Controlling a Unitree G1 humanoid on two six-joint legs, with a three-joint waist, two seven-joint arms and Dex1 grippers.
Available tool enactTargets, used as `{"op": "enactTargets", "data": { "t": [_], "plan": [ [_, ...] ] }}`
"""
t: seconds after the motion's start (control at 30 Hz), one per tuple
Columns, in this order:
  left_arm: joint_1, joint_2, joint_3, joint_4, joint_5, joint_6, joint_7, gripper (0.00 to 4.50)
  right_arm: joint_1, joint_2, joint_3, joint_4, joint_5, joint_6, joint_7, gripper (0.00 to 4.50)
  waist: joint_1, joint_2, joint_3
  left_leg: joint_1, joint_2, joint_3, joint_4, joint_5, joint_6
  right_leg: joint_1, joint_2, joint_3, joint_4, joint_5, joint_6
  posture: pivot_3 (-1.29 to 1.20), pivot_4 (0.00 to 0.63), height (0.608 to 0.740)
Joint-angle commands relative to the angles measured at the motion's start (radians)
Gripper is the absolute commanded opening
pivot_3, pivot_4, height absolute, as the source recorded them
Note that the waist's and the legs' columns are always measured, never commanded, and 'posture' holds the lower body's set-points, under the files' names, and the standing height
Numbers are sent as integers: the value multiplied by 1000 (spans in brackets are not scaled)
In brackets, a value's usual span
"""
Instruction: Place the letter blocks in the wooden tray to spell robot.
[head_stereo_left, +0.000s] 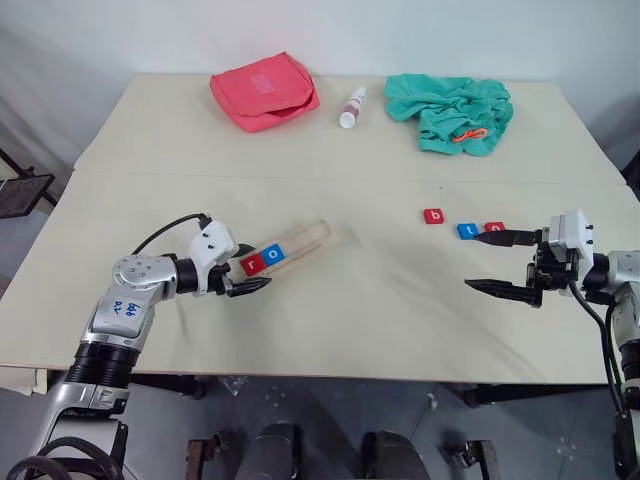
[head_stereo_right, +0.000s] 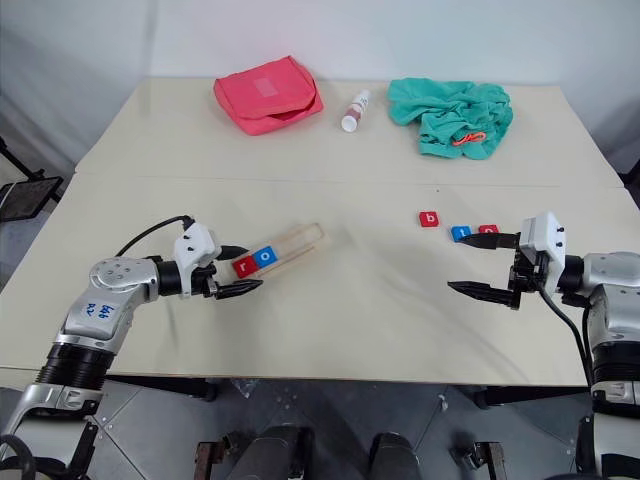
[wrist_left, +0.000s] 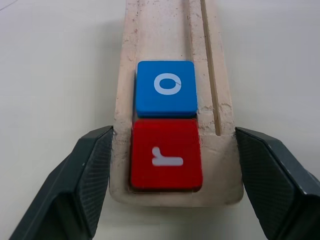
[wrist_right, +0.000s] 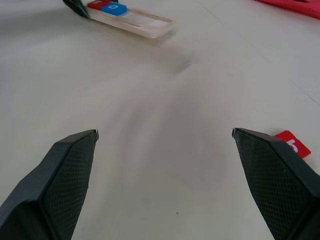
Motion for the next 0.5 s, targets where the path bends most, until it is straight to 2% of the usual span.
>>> {"op": "enactTargets", "data": {
  "t": [0.03, 0.2, 0.5],
  "plan": [
    [-57, -16, -35, -5, 4, -23, -57, 3395, 37, -35, -41, -68, 41, 22, 33, 4500, -1, 0, 0, 0, 0, 0, 0, 0, 0, 0, 0, 0, 0, 0, 0, 0, 150, 740],
    [-140, -56, -150, 16, 74, 4, -99, 3395, 149, -66, -71, -173, 73, 48, 32, 4500, 0, 0, 0, 0, 0, 2, 0, 0, 0, 0, 0, -1, 1, 0, 0, 0, 150, 740],
    [-228, -216, -258, 72, 140, 12, -85, 3395, 346, -64, -193, -333, 112, 93, -69, 4500, 2, -1, 1, -1, 0, 2, 0, 0, 0, 0, 0, -3, 0, 0, 0, 0, 150, 740]
  ]
}}
